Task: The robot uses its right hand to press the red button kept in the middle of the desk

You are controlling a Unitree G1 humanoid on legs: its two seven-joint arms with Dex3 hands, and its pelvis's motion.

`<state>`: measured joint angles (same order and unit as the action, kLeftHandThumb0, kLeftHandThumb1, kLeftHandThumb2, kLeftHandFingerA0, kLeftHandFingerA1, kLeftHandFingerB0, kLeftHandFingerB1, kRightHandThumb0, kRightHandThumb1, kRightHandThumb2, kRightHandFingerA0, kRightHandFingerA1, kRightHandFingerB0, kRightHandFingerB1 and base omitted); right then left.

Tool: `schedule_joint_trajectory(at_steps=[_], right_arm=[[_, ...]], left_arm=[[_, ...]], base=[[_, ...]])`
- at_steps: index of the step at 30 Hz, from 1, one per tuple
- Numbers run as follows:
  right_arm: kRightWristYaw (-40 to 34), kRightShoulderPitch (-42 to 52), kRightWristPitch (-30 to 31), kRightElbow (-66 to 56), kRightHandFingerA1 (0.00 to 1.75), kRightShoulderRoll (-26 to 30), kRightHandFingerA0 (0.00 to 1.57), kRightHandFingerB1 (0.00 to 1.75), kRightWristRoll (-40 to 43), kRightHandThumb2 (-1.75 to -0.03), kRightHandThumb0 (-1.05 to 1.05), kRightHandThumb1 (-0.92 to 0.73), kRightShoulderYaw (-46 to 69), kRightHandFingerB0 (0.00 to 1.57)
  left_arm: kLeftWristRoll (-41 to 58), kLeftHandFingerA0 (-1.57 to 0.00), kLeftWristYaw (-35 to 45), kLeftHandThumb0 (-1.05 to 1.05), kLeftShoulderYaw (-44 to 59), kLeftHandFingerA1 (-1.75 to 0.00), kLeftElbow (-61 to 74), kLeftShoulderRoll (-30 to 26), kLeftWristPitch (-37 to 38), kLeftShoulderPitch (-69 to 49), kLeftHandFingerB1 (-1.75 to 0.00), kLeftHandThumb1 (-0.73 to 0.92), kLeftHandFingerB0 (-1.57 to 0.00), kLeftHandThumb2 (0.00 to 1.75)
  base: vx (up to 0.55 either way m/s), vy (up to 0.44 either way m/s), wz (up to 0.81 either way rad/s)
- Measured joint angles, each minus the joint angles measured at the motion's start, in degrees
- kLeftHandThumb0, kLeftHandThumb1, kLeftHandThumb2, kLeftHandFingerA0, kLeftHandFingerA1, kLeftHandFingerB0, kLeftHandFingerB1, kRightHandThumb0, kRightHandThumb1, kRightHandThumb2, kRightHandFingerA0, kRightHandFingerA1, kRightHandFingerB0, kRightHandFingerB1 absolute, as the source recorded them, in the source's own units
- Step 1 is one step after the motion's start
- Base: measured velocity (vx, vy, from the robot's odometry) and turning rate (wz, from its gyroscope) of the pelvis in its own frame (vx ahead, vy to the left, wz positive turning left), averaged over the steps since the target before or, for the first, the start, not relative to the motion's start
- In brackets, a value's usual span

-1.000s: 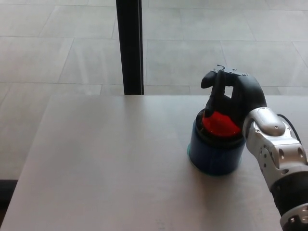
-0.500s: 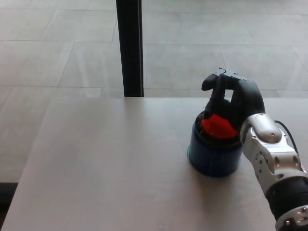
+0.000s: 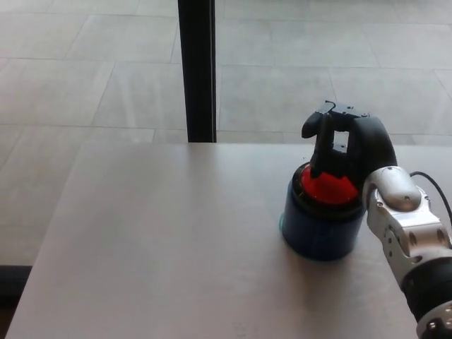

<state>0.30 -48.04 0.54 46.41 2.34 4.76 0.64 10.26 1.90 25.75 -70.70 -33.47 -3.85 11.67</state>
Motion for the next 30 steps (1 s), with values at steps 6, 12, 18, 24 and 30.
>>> schedule_joint_trajectory(at_steps=[6,12,18,24,30], right_arm=[[-0.03,-2.55,3.05,0.46,1.75,1.59,0.90,1.57,0.23,-1.27,-0.19,-0.53,2.89,0.76],[-0.61,-6.86,6.51,0.58,1.75,1.38,0.93,1.54,0.89,-1.14,-0.22,-0.58,6.50,0.75],[-0.65,-12.28,8.07,-0.04,1.75,0.46,0.93,1.60,2.21,-1.29,-0.19,-0.48,9.21,0.75],[-0.14,-14.13,8.48,-2.22,1.75,3.51,0.92,1.61,3.35,-1.39,-0.17,-0.44,12.66,0.75],[0.60,-15.25,8.81,-2.13,1.75,12.38,0.93,1.46,5.21,-1.35,-0.13,-0.49,18.49,0.83]], left_arm=[[0.10,-0.36,0.00,-0.75,0.19,-1.18,0.11,-0.21,0.00,-0.13,-0.88,0.92,-0.20,1.19],[0.07,-0.39,0.05,-0.73,0.12,-1.17,0.02,-0.20,0.01,-0.29,-0.90,0.92,-0.28,1.19],[0.06,-0.53,0.06,-0.75,-0.13,-0.98,-0.01,-0.20,0.02,-0.39,-0.78,0.92,-0.32,1.29],[0.03,-0.39,0.07,-0.74,-0.26,-1.19,-0.07,-0.21,0.01,-0.93,-0.91,0.92,-0.27,1.19],[0.03,-0.50,0.09,-0.74,-0.24,-0.96,-0.19,-0.23,0.01,-0.99,-0.80,0.92,-0.34,1.25]], base=[[0.00,0.000,0.00],[0.00,0.000,0.00],[0.00,0.000,0.00],[0.00,0.000,0.00],[0.00,0.000,0.00]])
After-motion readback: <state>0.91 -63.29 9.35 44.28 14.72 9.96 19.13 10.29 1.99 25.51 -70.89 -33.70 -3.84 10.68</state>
